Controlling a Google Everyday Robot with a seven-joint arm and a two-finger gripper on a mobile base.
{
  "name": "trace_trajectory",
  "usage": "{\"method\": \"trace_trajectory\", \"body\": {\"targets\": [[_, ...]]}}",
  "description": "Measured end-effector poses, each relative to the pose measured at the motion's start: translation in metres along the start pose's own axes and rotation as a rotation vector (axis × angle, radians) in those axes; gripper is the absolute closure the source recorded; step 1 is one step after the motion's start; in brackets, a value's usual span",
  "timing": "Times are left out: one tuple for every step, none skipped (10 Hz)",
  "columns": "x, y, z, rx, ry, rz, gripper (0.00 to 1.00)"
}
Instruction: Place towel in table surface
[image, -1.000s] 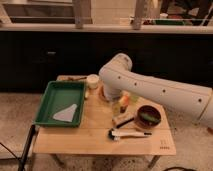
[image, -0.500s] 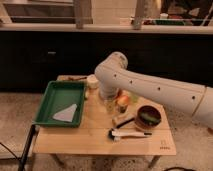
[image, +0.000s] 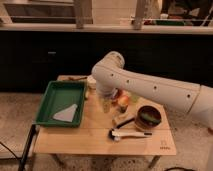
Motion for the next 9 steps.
{"method": "trace_trajectory", "body": {"targets": [[-0.001,0.0,0.0,0.003,-0.002,0.004,0.2],[-0.002,-0.003,0.0,0.008,0.0,0.008,0.2],[-0.007,-0.007,0.003,0.011,-0.001,0.011,0.2],[-0.012,-0.01,0.004,0.014,0.0,0.007,0.2],[-0.012,-0.011,0.005,0.017,0.005,0.003,0.2],[-0.012,-0.012,0.005,0.02,0.004,0.005,0.2],[-0.016,-0.016,0.008,0.022,-0.004,0.014,0.2],[-0.019,-0.02,0.011,0.024,-0.009,0.021,0.2],[-0.022,-0.024,0.013,0.026,-0.014,0.03,0.2]]}}
